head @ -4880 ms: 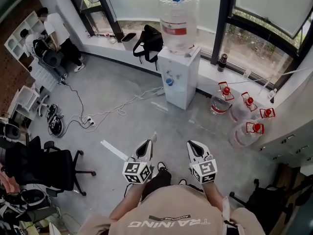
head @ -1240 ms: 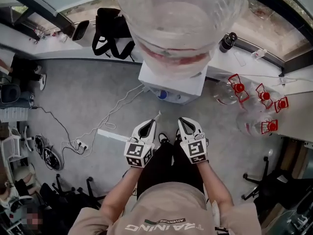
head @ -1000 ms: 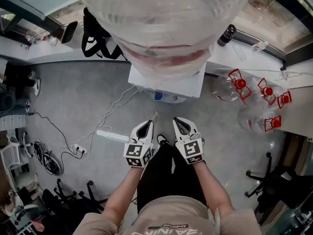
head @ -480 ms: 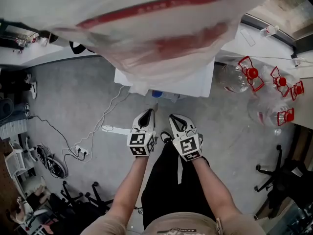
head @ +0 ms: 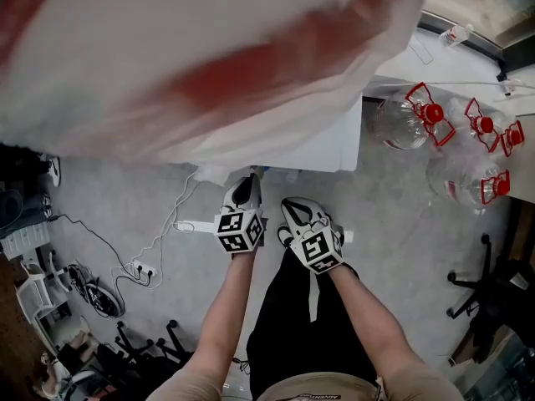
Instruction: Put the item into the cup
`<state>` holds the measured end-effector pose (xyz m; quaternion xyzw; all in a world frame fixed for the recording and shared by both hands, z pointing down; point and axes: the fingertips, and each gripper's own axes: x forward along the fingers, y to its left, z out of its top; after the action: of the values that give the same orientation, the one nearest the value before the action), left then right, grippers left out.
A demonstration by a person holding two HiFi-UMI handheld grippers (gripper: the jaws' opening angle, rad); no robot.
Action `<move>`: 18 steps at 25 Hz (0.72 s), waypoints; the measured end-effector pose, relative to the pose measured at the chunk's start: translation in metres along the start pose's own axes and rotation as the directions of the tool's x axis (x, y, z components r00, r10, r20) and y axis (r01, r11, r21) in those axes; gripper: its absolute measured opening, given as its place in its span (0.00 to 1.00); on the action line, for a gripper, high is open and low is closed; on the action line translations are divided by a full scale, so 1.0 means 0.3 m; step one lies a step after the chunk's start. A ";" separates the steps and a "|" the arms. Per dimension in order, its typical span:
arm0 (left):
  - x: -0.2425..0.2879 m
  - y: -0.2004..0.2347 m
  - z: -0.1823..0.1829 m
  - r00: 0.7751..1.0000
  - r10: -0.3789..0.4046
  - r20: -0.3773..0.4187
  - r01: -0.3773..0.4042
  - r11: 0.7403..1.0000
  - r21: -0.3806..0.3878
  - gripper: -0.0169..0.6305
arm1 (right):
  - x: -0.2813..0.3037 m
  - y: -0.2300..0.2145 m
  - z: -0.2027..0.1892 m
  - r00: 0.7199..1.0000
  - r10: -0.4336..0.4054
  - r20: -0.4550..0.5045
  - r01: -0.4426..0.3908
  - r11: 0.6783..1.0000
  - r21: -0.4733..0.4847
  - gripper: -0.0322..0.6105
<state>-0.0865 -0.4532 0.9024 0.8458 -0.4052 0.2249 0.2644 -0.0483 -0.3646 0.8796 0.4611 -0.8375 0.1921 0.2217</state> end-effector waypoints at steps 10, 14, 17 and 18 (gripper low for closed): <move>0.113 0.036 -0.013 0.999 0.007 -0.042 -0.006 1.000 0.005 0.04 | 0.000 -0.048 -0.032 1.000 -0.020 -0.013 0.021 0.999 0.026 0.07; 0.127 0.050 -0.024 0.999 0.003 -0.054 -0.003 1.000 -0.011 0.04 | -0.001 -0.056 -0.042 0.999 -0.031 -0.021 0.031 0.999 0.032 0.07; 0.150 0.046 -0.031 0.998 -0.004 -0.058 0.005 1.000 0.004 0.04 | 0.007 -0.073 -0.047 0.999 -0.036 -0.018 0.036 0.999 0.041 0.07; 0.154 0.047 -0.033 0.998 -0.001 -0.058 0.002 1.000 0.012 0.04 | 0.010 -0.075 -0.047 0.999 -0.037 -0.016 0.037 0.998 0.044 0.07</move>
<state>-0.0731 -0.4808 0.9411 0.8408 -0.3952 0.2516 0.2711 -0.0277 -0.3704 0.8955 0.4798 -0.8226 0.2101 0.2212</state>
